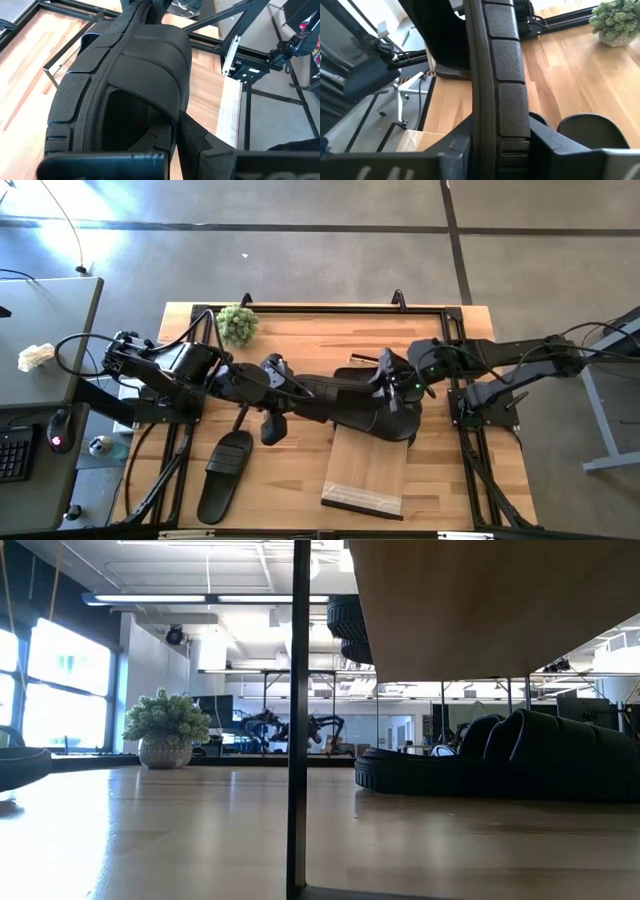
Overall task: Pick and place slides into the shelf
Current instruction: Put the right black slide under the shelf
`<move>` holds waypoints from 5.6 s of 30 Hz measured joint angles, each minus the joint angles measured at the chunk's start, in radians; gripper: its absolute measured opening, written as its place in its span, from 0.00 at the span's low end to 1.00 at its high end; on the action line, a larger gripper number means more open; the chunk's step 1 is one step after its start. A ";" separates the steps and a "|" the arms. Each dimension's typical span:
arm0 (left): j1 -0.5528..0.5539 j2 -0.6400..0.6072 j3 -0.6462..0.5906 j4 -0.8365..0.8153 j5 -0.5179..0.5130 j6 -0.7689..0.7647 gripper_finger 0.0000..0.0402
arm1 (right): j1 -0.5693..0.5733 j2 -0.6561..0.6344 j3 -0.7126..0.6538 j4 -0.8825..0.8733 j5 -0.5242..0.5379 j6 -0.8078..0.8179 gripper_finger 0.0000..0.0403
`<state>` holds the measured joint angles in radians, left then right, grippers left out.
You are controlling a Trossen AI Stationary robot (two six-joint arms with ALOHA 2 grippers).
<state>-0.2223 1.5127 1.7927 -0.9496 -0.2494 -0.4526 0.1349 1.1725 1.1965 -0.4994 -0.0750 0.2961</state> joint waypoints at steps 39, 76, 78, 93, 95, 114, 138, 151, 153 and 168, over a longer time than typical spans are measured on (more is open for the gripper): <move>0.000 -0.062 0.282 0.017 -0.338 0.200 0.43 | -0.010 -0.314 -0.002 0.073 0.390 -0.033 0.11; 0.300 0.037 -0.388 1.533 -0.014 0.340 0.43 | -0.209 -0.003 -0.001 1.120 0.065 -0.113 0.11; 0.300 0.048 -0.386 1.550 -0.004 0.341 0.43 | -0.215 0.012 -0.001 1.120 0.065 -0.112 0.11; 0.301 0.070 -0.388 1.605 0.029 0.382 0.43 | -0.227 0.050 -0.001 1.124 0.063 -0.065 0.11; 0.301 0.070 -0.388 1.609 0.029 0.400 0.43 | -0.227 0.056 -0.001 1.126 0.062 -0.061 0.11; 0.301 0.070 -0.388 1.610 -0.070 0.451 0.27 | -0.228 0.071 -0.001 1.128 0.049 -0.042 0.11; 0.301 0.062 -0.389 1.664 -0.117 0.457 0.13 | -0.226 0.008 -0.001 1.030 0.055 -0.094 0.42; 0.303 0.048 -0.015 0.837 -0.129 0.434 0.13 | -0.225 -0.305 0.000 0.524 0.065 -0.121 0.48; 0.312 0.050 0.100 0.595 -0.125 0.392 0.13 | -0.225 -0.347 0.000 0.447 0.073 -0.121 0.48; 0.543 0.052 0.500 -0.565 0.219 -0.044 0.12 | -0.226 -0.502 0.000 0.165 0.100 -0.148 0.48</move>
<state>0.3211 1.5652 2.2930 -1.5145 -0.0300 -0.4964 -0.0910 0.6704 1.1965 -0.3347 0.0250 0.1486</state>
